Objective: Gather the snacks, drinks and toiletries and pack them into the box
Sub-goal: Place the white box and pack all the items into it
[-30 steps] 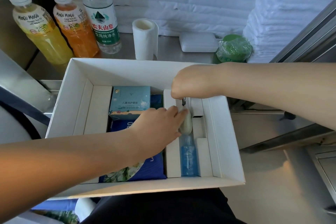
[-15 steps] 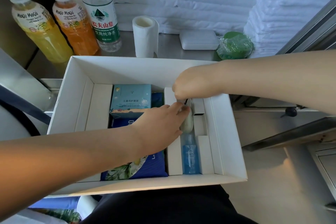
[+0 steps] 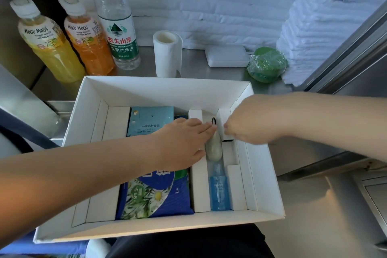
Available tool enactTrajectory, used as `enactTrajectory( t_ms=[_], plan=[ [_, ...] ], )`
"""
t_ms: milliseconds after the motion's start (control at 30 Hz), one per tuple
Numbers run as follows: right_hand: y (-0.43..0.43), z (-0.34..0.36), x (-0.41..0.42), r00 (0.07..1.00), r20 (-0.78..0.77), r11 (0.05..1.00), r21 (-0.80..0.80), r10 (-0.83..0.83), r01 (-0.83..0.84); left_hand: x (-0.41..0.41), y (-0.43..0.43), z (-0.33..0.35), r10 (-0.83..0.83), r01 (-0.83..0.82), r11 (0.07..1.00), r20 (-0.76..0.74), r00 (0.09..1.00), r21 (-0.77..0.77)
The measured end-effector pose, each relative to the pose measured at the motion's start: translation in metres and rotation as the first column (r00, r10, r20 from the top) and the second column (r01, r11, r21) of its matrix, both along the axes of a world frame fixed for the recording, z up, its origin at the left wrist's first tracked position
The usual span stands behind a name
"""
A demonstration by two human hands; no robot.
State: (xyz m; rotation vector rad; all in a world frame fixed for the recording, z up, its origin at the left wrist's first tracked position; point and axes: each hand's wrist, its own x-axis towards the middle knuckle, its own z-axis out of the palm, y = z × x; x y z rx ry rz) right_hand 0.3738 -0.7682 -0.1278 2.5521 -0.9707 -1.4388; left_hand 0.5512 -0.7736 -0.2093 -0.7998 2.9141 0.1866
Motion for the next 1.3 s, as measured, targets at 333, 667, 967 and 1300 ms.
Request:
enactTrajectory(
  t_ms=[333,667,967,1300],
  plan=[
    [0.004,-0.016,-0.002,0.998,-0.059,0.999,-0.032,0.02,-0.022,-0.007,-0.016,-0.001,0.014,-0.013,0.978,-0.003,1.0,0.206],
    [0.005,-0.013,0.001,0.995,-0.103,0.999,-0.032,0.0,-0.003,-0.009,-0.01,-0.004,0.049,-0.034,0.983,-0.079,0.996,0.181],
    [0.013,-0.016,0.004,0.997,-0.074,0.994,-0.11,-0.029,0.021,-0.012,0.001,-0.004,0.166,-0.145,0.979,-0.146,0.975,0.143],
    [0.015,-0.011,-0.001,0.992,0.124,0.989,-0.144,0.039,-0.021,0.001,0.004,0.013,0.075,-0.075,0.997,-0.032,0.997,-0.001]
  ],
)
